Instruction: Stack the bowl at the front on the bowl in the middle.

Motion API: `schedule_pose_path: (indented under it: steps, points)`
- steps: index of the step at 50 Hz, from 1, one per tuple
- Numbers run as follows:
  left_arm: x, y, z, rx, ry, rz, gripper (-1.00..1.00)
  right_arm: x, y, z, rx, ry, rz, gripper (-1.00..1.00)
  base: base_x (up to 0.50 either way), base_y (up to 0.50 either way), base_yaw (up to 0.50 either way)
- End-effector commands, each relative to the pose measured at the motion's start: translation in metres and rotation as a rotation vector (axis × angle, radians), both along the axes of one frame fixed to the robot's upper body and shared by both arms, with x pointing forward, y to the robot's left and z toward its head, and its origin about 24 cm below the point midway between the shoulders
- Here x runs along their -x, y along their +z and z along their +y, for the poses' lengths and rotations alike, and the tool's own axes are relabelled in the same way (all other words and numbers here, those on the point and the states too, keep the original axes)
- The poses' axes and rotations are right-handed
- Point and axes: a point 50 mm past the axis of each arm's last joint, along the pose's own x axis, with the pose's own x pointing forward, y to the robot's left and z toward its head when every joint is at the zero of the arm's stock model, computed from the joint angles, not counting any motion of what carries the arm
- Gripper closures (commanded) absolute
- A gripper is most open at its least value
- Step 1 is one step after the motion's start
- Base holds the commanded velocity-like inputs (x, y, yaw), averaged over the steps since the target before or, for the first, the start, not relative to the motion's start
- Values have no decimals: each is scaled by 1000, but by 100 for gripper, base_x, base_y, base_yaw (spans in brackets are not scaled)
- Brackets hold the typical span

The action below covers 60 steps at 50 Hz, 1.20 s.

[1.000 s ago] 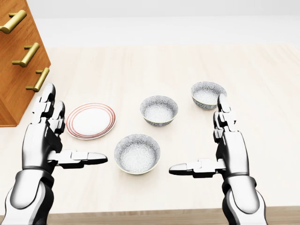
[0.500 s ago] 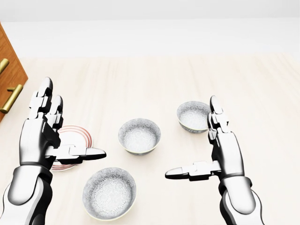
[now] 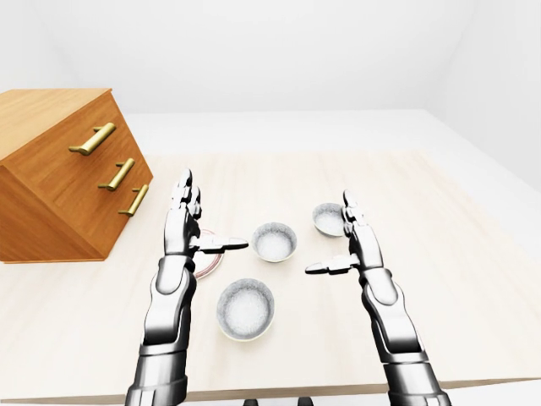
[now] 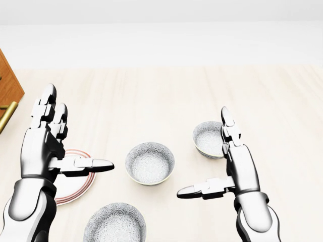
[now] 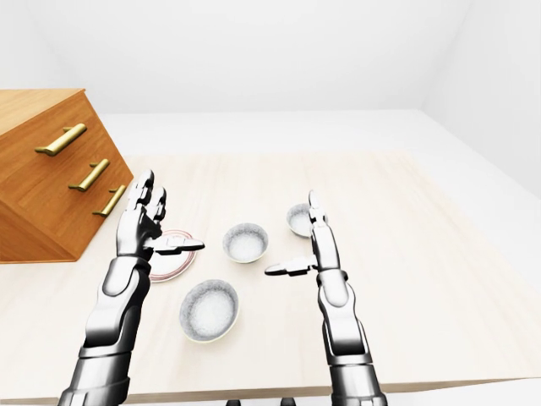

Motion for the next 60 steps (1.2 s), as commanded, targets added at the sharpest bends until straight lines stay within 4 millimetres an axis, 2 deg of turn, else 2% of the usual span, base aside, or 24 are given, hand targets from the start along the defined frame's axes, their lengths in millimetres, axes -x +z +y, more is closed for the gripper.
schedule_pose_path:
  steps: [1,2,4,6,8,10,15,23,28,36,43,46,60]
  points:
    - [2,-1,1,1,2,2,-100,-15,11,-3,216,0,-103,-100,0,0,0]
    - [3,0,1,-1,3,-1,-100,-22,18,-3,307,-5,-159,-100,0,0,0]
    - [4,2,3,0,8,-10,-100,-37,21,-1,453,16,-157,-100,0,0,0]
    - [4,2,4,2,10,-12,-100,-43,20,0,523,24,-146,-100,0,0,0]
    - [5,1,3,2,10,-12,-100,-56,19,-3,722,-10,-149,-100,0,0,0]
    - [5,1,3,3,9,-10,-100,-58,15,-2,758,5,-122,-100,0,0,0]
    - [4,2,0,0,-3,-11,-100,-72,-10,-9,917,7,-12,-100,0,0,0]
    - [3,2,1,4,-5,-12,-100,-90,-30,-20,1061,-22,112,-100,0,0,0]
    - [3,1,3,6,-1,-8,-100,-89,-37,-25,1131,-24,140,-100,0,0,0]
    - [4,-1,3,9,1,-1,-100,-90,-39,-30,1182,-29,156,-100,0,0,0]
    - [2,-1,3,8,-1,3,-100,-95,-35,-22,1204,3,152,-100,0,0,0]
    - [2,-3,2,7,-2,9,-100,-97,-33,-13,1215,39,147,-100,0,0,0]
    - [0,-6,2,13,-2,22,-100,-96,-36,-13,1235,43,156,-100,0,0,0]
